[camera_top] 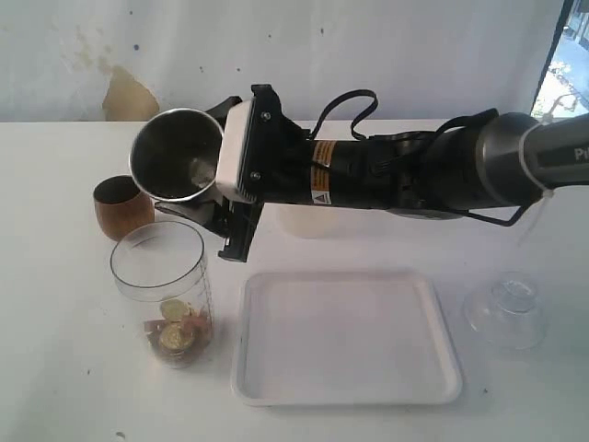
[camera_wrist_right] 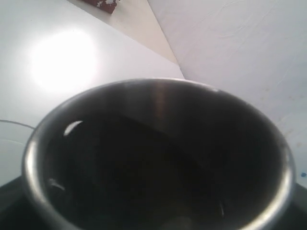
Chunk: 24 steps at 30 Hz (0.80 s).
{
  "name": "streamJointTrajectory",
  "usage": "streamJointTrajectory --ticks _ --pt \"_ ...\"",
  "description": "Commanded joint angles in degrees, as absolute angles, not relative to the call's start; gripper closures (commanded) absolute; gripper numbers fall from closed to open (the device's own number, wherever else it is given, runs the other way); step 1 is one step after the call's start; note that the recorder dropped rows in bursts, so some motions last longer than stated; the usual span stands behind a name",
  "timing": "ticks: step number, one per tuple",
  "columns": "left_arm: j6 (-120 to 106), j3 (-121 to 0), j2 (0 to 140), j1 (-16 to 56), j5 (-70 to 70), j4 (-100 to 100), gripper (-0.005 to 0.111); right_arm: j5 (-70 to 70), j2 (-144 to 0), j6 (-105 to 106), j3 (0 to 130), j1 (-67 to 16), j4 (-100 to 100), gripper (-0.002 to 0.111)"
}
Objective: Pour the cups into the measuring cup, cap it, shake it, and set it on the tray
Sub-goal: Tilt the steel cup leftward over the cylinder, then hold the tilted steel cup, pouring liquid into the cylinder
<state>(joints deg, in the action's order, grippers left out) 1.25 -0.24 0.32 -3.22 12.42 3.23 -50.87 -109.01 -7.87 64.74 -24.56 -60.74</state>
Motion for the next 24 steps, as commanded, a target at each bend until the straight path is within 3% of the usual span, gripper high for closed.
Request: streamJointTrajectory --ticks 1,24 --pt "1.25 0.0 0.0 -2.87 11.7 3.46 0.107 -53.58 -107.76 -4.63 65.55 -24.6 -59.15 0.108" --pt "1.25 0.0 0.0 -2.87 11.7 3.46 0.107 -50.25 -107.76 4.91 65.55 -25.55 -59.02 0.108"
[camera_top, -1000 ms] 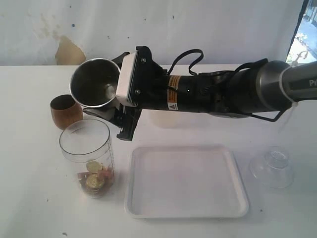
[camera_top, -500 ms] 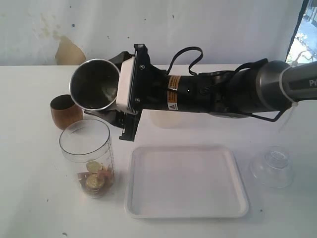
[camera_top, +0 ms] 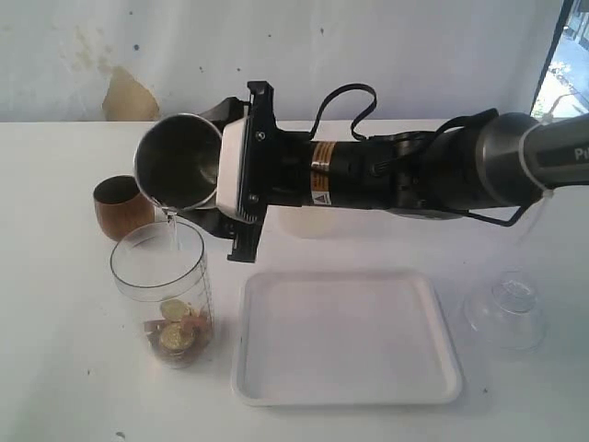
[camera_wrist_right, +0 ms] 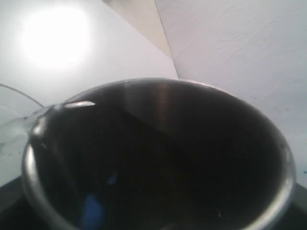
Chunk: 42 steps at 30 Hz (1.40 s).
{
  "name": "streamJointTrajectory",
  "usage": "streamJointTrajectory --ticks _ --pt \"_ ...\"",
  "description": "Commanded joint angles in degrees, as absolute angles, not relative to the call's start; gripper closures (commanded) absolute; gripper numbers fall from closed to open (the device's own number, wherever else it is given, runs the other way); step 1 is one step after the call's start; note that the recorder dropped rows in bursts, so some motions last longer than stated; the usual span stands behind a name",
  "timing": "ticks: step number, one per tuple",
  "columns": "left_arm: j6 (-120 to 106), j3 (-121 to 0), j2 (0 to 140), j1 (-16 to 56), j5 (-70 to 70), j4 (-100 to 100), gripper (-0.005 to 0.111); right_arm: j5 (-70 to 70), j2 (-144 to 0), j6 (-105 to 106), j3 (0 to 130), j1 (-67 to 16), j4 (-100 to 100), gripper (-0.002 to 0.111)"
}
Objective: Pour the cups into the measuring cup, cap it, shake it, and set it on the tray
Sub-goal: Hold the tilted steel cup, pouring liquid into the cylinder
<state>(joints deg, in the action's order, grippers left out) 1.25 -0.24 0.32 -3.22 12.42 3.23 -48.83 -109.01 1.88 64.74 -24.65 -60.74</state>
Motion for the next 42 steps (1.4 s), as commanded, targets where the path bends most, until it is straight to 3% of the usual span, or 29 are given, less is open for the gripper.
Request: streamJointTrajectory --ticks 1,42 --pt "1.25 0.0 0.0 -2.87 11.7 3.46 0.107 -49.49 -107.76 5.95 65.55 -25.83 -59.02 0.108" --pt "1.25 0.0 0.0 -2.87 11.7 3.46 0.107 -46.73 -107.76 13.36 67.43 -26.96 -58.93 0.108"
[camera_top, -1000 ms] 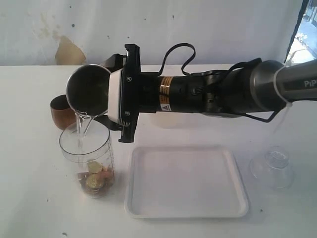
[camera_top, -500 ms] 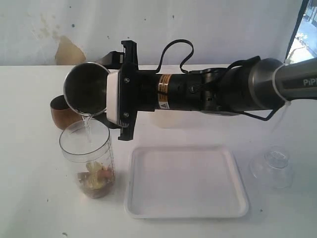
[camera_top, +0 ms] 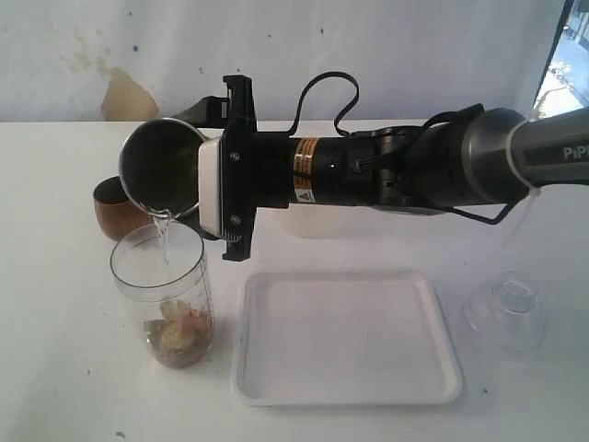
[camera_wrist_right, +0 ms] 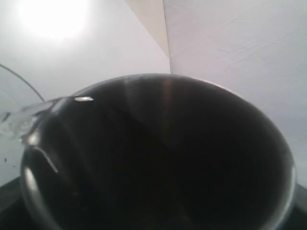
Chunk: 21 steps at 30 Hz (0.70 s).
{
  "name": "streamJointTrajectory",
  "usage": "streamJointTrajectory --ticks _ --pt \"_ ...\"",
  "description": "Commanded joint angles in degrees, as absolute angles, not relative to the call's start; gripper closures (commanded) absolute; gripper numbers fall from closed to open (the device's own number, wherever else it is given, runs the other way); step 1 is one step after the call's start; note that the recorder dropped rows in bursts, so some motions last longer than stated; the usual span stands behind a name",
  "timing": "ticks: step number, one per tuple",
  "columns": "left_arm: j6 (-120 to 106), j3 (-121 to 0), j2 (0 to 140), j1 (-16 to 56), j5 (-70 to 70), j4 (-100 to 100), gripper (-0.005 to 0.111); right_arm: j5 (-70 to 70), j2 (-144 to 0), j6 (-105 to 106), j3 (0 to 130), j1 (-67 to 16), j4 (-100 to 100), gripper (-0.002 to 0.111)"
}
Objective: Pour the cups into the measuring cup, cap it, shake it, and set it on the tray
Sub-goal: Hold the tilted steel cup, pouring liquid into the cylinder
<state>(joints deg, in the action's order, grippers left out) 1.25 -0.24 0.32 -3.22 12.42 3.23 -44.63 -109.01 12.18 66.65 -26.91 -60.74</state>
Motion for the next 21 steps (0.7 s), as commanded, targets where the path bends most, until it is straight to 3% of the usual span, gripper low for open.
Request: streamJointTrajectory --ticks 1,21 --pt "1.25 0.0 0.0 -2.87 11.7 3.46 0.107 -46.54 -107.76 13.47 67.43 -26.96 -58.93 0.108" --pt "1.25 0.0 0.0 -2.87 11.7 3.46 0.107 -46.36 -107.76 15.55 67.43 -26.96 -58.93 0.108"
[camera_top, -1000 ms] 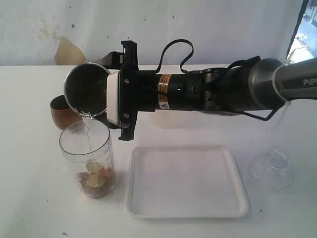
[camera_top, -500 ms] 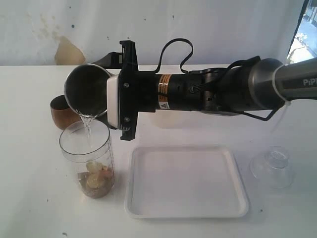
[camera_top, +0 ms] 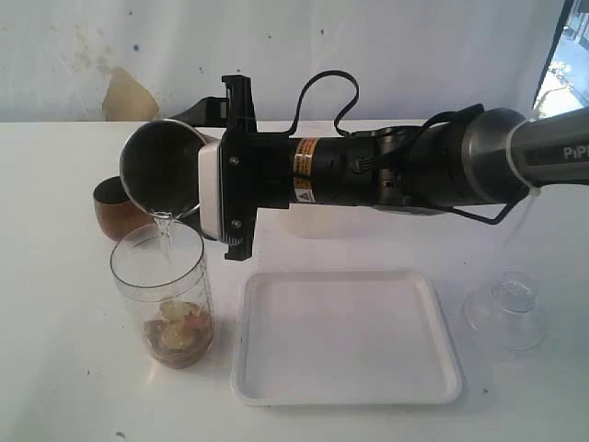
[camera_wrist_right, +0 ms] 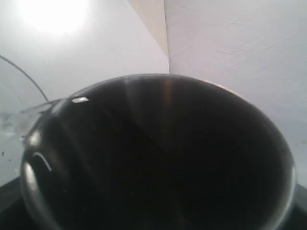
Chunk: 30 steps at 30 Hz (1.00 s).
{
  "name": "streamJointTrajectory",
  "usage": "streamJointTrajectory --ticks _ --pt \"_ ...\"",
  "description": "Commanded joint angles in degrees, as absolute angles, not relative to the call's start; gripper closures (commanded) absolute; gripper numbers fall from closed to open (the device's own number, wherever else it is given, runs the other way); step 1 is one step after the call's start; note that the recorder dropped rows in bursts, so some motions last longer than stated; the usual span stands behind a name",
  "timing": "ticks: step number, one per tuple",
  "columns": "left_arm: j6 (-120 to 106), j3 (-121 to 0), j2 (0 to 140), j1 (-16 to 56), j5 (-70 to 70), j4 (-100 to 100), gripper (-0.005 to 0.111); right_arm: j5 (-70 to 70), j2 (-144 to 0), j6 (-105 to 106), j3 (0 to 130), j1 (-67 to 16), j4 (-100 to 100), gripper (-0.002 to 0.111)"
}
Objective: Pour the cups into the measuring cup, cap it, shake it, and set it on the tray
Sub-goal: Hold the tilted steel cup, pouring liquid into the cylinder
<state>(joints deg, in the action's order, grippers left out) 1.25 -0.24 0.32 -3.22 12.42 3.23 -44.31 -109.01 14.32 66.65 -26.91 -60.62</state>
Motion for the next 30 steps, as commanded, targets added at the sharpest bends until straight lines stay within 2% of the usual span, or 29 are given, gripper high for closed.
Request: streamJointTrajectory --ticks 1,30 --pt "1.25 0.0 0.0 -2.87 11.7 3.46 0.107 -46.36 -107.76 15.84 67.43 -26.96 -58.93 0.108" --pt "1.25 0.0 0.0 -2.87 11.7 3.46 0.107 -46.36 -107.76 20.77 67.53 -26.96 -58.93 0.108"
